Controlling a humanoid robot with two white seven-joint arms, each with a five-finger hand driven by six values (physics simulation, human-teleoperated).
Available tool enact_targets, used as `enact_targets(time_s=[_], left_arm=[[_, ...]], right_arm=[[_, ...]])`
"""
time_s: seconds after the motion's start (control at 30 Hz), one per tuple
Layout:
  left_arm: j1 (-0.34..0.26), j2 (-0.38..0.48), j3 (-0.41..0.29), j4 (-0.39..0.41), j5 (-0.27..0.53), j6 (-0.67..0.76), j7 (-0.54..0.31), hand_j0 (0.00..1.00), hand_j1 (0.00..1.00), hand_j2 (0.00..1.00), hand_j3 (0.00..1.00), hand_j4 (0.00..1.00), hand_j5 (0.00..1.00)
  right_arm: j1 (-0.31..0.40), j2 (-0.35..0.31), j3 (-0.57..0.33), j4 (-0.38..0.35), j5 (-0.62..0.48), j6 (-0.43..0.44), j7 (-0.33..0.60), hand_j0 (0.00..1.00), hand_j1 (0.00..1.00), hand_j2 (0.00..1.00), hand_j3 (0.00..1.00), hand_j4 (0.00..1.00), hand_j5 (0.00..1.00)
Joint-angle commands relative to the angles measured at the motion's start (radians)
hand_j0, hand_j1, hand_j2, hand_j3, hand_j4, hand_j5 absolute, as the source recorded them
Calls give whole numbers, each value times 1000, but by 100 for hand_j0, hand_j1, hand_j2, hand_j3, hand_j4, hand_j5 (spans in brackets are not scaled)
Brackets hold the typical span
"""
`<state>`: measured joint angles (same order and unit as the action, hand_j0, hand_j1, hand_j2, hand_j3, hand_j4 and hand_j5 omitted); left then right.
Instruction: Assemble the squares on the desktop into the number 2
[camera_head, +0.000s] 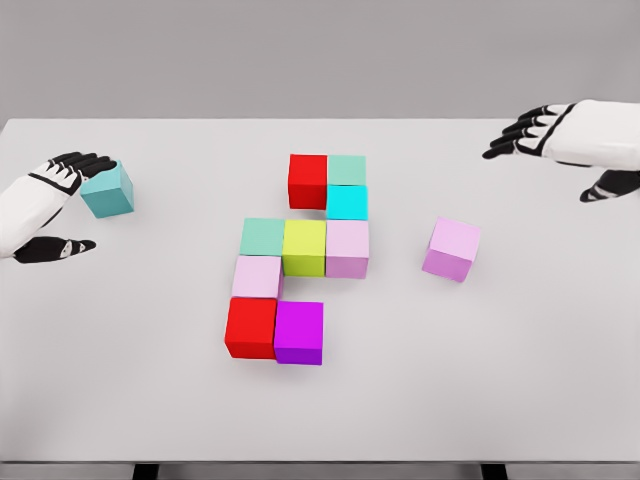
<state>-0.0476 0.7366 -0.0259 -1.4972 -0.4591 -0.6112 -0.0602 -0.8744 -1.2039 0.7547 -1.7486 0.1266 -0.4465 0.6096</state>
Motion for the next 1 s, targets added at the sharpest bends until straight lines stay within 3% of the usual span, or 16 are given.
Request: enact_targets(time_s=[0.0, 0.13, 0.23, 0.3, 0.33, 0.37, 0.4, 0.43, 0.47, 0.5, 0.53, 0.57, 0.63, 0.7, 0.83, 0.97], left_arm=[[0, -3, 1, -1, 2, 0, 0, 100, 100, 100, 100, 100, 100], [-12, -5, 3, 3, 0, 0, -3, 100, 100, 100, 100, 100, 100], [-20, 3, 3, 3, 13, 0, -15, 100, 100, 100, 100, 100, 100], [-28, 21, 9, 0, 89, 0, -140, 100, 100, 100, 100, 100, 100], [-52, 53, 11, 0, 236, 0, -346, 100, 100, 100, 100, 100, 100], [-74, 67, 12, -3, 302, 0, -485, 100, 100, 100, 100, 100, 100], [-119, 70, 12, -17, 350, 0, -551, 100, 100, 100, 100, 100, 100], [-178, 64, 12, -44, 367, 0, -551, 100, 100, 100, 100, 100, 100], [-235, 61, 12, -60, 361, 115, -551, 100, 100, 100, 100, 100, 100], [-293, 53, 1, -69, 350, 341, -551, 100, 100, 100, 100, 100, 100], [-313, 52, -5, -72, 350, 440, -551, 100, 100, 100, 100, 100, 100], [-347, 50, -29, -74, 349, 642, -551, 100, 100, 100, 100, 100, 100], [-406, 50, -143, -74, 332, 827, -551, 100, 100, 100, 100, 100, 100], [-428, 60, -246, -75, 309, 958, -551, 100, 100, 100, 100, 100, 100], [-482, 61, -417, -72, 280, 1005, -551, 100, 100, 100, 100, 100, 100], [-499, 61, -422, -69, 215, 1073, -551, 100, 100, 100, 100, 100, 100]], right_arm=[[-2, 7, 0, -5, -2, -43, 1, 100, 100, 100, 100, 100, 100], [1, -25, -8, -3, -15, -72, 1, 100, 100, 100, 100, 100, 100], [-12, -39, 49, -3, -2, -112, 1, 100, 100, 100, 100, 100, 100], [-57, -23, 43, -3, 8, -144, 1, 100, 100, 100, 100, 100, 100], [-87, 44, 43, 0, 89, -164, 1, 100, 100, 100, 100, 100, 100], [-103, 70, 52, 9, 143, -164, 1, 100, 100, 100, 100, 100, 100], [-104, 96, 55, 35, 186, -164, 1, 100, 100, 100, 100, 100, 100], [-104, 132, 63, 47, 209, -164, 1, 100, 100, 100, 100, 100, 100], [-106, 142, 89, 54, 212, -164, 1, 100, 100, 100, 100, 100, 100], [-107, 165, 107, 66, 231, -164, 1, 100, 100, 100, 100, 100, 100], [-106, 182, 112, 78, 245, -164, 1, 100, 100, 100, 100, 100, 100], [-107, 224, 137, 126, 268, -164, 1, 100, 100, 100, 100, 100, 100], [-107, 247, 140, 153, 289, -164, 1, 100, 100, 100, 100, 100, 100], [-107, 264, 150, 184, 294, -164, 1, 100, 100, 100, 100, 100, 100], [-106, 328, 198, 233, 340, -164, 1, 100, 100, 100, 100, 100, 100], [-104, 323, 230, 233, 349, -164, 1, 100, 100, 100, 100, 100, 100]])
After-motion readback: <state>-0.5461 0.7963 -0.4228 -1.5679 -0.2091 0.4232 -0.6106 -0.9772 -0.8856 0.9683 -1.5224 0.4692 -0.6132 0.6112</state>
